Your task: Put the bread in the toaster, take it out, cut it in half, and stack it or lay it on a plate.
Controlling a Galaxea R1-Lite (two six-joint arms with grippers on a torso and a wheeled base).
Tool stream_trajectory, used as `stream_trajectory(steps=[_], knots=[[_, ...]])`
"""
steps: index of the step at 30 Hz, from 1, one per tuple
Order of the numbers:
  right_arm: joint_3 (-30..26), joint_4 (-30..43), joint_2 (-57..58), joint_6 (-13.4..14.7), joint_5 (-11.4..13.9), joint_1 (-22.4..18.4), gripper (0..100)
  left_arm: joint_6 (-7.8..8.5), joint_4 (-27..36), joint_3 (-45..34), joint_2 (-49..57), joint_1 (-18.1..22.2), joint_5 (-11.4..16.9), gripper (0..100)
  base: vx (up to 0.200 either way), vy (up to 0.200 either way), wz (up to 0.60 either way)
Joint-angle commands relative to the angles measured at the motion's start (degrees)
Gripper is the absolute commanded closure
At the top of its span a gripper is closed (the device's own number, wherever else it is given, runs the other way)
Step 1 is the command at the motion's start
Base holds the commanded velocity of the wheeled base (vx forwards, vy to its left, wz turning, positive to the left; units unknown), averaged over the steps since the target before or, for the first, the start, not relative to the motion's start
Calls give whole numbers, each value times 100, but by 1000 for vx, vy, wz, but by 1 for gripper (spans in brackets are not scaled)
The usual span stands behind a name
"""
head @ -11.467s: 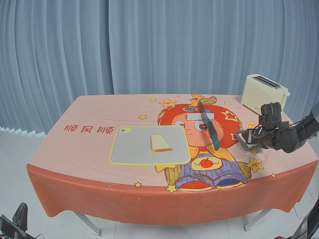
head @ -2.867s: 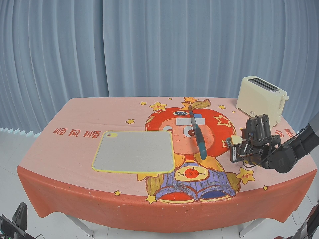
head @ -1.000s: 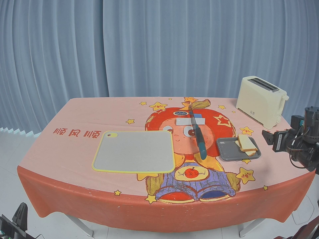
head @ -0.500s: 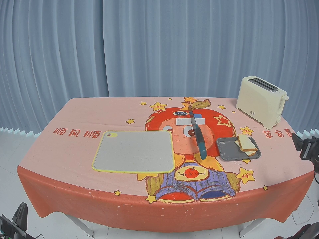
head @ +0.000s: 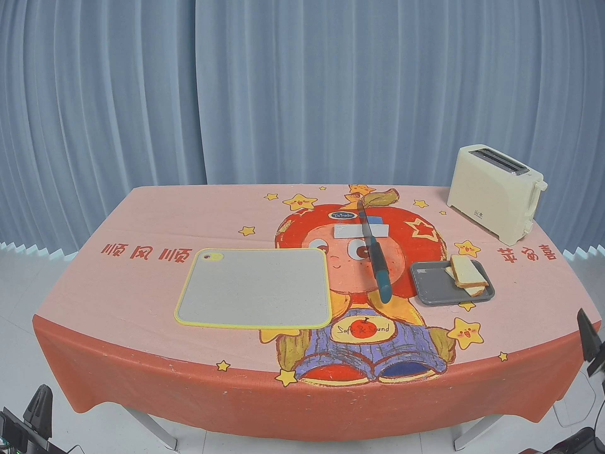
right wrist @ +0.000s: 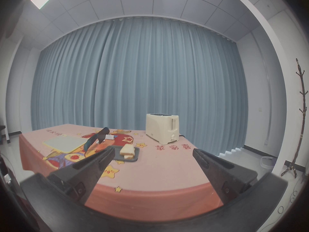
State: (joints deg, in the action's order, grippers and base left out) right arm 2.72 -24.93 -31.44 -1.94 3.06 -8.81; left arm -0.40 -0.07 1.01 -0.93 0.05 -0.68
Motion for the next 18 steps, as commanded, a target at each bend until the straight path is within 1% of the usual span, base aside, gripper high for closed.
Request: stream_trajectory(steps=[1, 3, 4, 5, 6, 7, 9, 11, 13, 16, 17, 18], knots=[[-272, 1394, 1790, -114, 547, -156, 0, -4, -1, -101, 93, 4, -2, 100, 0, 0, 0], [-272, 2062, 2265, -105, 617, -138, 0, -4, -1, -101, 93, 4, -11, 100, 0, 0, 0], [-193, 2484, 2608, -26, 652, -138, 0, -4, -1, -101, 93, 4, -2, 100, 0, 0, 0], [-175, 2519, 2661, -8, 661, -129, 0, -4, -1, -101, 93, 4, -11, 100, 0, 0, 0], [-26, 2783, 2775, 27, 696, -112, 0, -4, -1, -101, 93, 4, -11, 100, 0, 0, 0], [-26, 2783, 2775, 27, 696, -112, 0, -4, -1, -101, 93, 4, -11, 100, 0, 0, 0], [-96, 2598, 2634, 97, 591, -121, 0, -4, -1, -101, 93, 4, -11, 100, 0, 0, 0], [-202, 2352, 2634, 273, 353, -112, 0, -4, -1, -101, 93, 4, -2, 100, 0, 0, 0], [-245, 2221, 2625, 343, 239, -112, 0, -4, -1, -101, 93, 4, -2, 100, 0, 0, 0], [-263, 2203, 2617, 264, 221, -112, 0, -4, -1, -101, 93, 4, -11, 100, 0, 0, 0], [-254, 2238, 2608, 132, 353, -24, 0, -4, -1, -101, 93, 4, -11, 100, 0, 0, 0], [-254, 2247, 2599, 132, 397, 117, 0, -4, -1, -101, 93, 4, -2, 100, 0, 0, 0]])
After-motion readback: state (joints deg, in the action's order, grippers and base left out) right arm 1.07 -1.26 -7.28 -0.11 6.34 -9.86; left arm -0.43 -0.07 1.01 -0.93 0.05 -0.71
